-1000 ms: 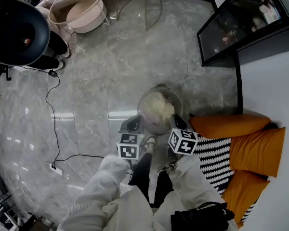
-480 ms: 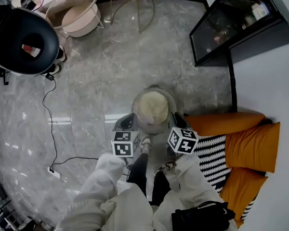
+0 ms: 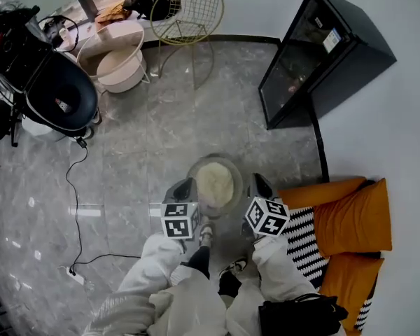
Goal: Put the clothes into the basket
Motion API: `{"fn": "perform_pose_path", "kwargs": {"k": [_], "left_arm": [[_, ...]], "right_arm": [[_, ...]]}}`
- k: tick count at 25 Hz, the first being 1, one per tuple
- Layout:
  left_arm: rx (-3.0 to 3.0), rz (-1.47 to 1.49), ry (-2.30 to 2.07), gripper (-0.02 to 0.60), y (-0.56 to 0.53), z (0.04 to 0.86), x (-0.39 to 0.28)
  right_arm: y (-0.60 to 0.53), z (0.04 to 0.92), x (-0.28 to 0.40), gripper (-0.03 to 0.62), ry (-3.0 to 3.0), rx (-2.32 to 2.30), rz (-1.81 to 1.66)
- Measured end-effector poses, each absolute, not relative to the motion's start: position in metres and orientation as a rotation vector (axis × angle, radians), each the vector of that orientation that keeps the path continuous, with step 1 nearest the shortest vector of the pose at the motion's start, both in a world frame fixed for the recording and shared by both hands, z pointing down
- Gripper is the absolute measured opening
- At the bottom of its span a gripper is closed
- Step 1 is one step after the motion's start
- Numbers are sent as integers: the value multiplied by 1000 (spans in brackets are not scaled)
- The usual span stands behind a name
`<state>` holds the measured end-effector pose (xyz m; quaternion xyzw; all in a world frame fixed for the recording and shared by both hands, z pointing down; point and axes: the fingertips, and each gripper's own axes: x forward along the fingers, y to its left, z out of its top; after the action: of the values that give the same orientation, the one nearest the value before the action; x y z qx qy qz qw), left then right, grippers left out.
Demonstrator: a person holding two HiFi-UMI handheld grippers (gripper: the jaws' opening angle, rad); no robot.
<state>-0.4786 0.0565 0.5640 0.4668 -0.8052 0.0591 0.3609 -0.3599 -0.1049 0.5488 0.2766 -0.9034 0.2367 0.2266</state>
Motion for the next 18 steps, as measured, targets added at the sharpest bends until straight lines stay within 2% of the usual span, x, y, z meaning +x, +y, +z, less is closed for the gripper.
{"fn": "perform_pose_path", "kwargs": {"k": [9,18], "left_arm": [[1364,133,-2150,0,38,479,-419],[1354,57,-2270,0,53,425,-395]], "right_arm": [[-97,464,-304,32,-2594,775,507],[-84,410,-255,32,-2697,774,416]]}}
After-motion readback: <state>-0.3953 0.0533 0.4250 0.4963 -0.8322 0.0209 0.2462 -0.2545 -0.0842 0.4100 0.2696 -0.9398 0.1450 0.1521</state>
